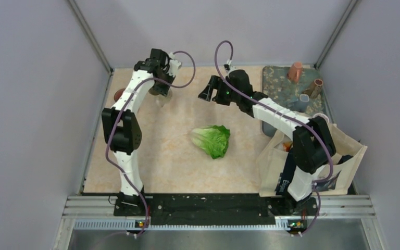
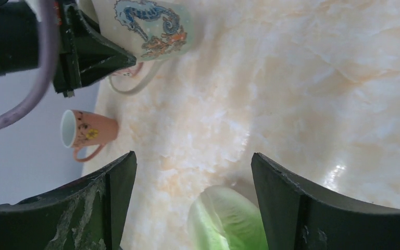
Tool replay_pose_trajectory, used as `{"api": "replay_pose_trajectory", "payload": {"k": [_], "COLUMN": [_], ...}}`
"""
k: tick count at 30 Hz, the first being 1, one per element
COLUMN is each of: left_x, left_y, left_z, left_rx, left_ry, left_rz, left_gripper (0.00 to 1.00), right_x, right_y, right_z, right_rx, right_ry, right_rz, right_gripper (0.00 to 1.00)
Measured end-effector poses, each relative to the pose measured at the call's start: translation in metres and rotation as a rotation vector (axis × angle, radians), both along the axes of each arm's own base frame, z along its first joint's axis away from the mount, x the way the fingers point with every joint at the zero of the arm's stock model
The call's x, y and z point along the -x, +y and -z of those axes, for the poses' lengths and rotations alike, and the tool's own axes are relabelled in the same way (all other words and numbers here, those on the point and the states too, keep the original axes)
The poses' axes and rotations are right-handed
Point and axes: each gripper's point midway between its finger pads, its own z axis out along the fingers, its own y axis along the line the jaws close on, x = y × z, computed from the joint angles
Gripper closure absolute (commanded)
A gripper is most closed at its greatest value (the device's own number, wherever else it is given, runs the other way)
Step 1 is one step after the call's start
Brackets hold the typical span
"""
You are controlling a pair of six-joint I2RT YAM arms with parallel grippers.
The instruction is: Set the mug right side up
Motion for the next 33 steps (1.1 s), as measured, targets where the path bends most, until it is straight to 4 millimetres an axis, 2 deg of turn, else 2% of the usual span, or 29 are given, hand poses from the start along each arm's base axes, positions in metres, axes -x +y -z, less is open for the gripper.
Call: {"api": "replay_pose_trajectory", "payload": {"k": [5,8,11,18,22,28,33], "left_x": [-0.011,-0.016,-0.013,0.009,0.012,-0.010,-0.031], "left_y": [0.033,0.046,0.056,0.065,0.067,0.074,0.085], "left_z": [0.026,0.032,0.031,0.030,0.032,0.039,0.038], "left_rx": [-0.165,-0.207,-0.241,-0.303,-0.323,-0.363,-0.391], "left_ry": [0.097,0.127,0.156,0.246,0.260,0.210,0.153], "left_rz": [0.064,0.103,0.147,0.257,0.294,0.320,0.325], "left_gripper": [1.00,1.00,1.00,1.00,1.00,1.00,1.00], "right_x": [0.000,0.001,0.002,0.000,-0.004,-0.007,-0.007], "right_y": [-0.014,-0.020,-0.026,-0.042,-0.055,-0.066,-0.068], "right_z": [-0.006,-0.010,-0.012,-0.015,-0.022,-0.035,-0.035], "right_rx": [0.100,0.135,0.165,0.223,0.234,0.239,0.247], "right_ry": [-0.046,-0.069,-0.080,-0.097,-0.108,-0.137,-0.141], "right_rz": [0.003,0.008,0.012,0.033,0.063,0.100,0.103], "right_gripper": [0.19,0.18,0.18,0.18,0.18,0.18,0.18]}}
